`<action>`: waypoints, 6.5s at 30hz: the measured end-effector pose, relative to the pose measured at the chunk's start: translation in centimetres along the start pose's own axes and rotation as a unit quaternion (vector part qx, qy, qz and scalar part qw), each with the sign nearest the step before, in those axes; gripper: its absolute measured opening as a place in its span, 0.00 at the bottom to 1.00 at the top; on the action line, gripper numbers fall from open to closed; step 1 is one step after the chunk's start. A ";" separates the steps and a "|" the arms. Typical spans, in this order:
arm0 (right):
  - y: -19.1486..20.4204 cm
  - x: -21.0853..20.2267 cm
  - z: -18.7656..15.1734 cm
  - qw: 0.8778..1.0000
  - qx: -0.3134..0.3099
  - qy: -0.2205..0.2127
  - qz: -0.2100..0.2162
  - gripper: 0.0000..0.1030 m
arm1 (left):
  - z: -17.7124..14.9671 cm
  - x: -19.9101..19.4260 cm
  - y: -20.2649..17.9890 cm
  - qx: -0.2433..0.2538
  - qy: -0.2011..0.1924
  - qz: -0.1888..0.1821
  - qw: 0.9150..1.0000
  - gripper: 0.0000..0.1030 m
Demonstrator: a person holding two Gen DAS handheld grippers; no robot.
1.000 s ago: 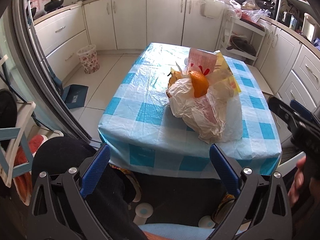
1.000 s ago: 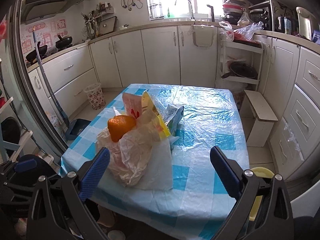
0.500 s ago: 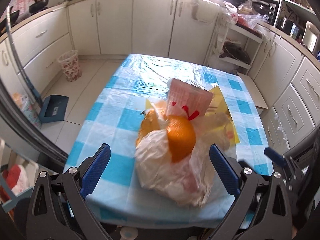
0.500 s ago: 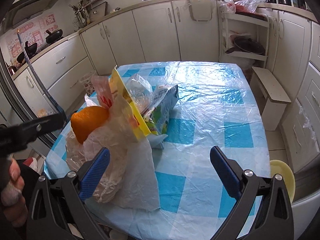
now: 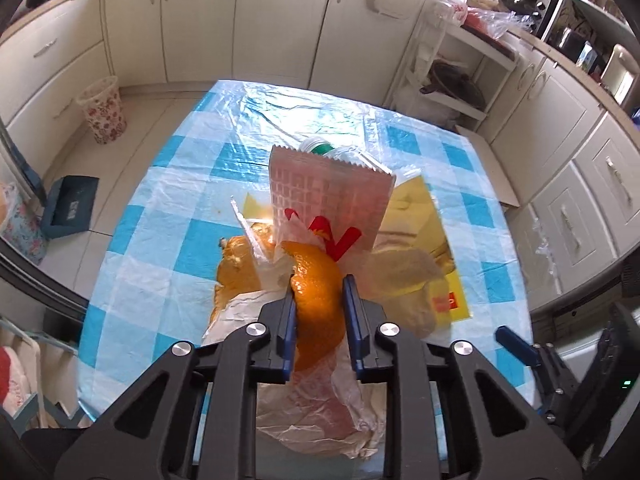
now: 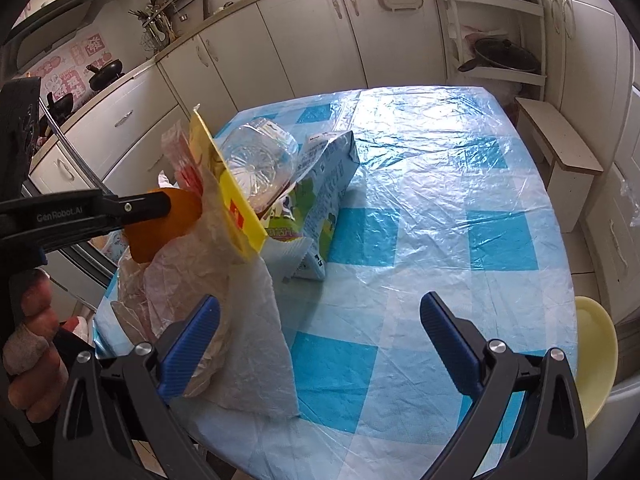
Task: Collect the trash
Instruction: 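Grasp the orange peel with the left tool while the right tool reaches the white plastic bag, then lift the orange peel with the left tool while the right tool grasps and lifts the white bag, then carry the orange peel and white bag with both tools toward the yellow bucket, then open both tools over the yellow bucket, dropping the peel and bag inside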
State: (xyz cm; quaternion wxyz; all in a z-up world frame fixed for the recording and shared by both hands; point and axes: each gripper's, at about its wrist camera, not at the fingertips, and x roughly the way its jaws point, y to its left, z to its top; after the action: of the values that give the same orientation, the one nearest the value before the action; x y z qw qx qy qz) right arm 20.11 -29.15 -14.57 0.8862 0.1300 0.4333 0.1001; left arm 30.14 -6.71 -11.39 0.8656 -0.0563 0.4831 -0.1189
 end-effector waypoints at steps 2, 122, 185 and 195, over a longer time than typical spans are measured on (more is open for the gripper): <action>-0.3 0.5 0.1 1.000 0.006 0.005 0.009 0.93 | 0.3 -0.1 0.4 -0.007 0.003 -0.020 1.000 0.16; -3.9 -13.4 -3.5 0.971 0.055 -0.196 0.123 0.46 | -8.7 -18.6 -9.5 0.147 -0.200 0.006 0.969 0.06; -25.6 -19.9 0.7 0.913 0.294 -0.273 -0.072 0.88 | -14.6 15.0 -40.4 0.242 0.159 -0.093 0.953 0.45; -24.8 -20.4 1.0 0.913 0.290 -0.281 -0.055 0.88 | -15.0 12.7 -40.2 0.270 0.135 -0.081 0.950 0.65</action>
State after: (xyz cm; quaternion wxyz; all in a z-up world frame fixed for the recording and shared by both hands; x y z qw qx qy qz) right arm 10.18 -58.70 -6.76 0.8990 0.3798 0.1825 -0.1197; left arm 17.73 -48.52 -21.19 0.7629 0.1576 0.5387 -0.3209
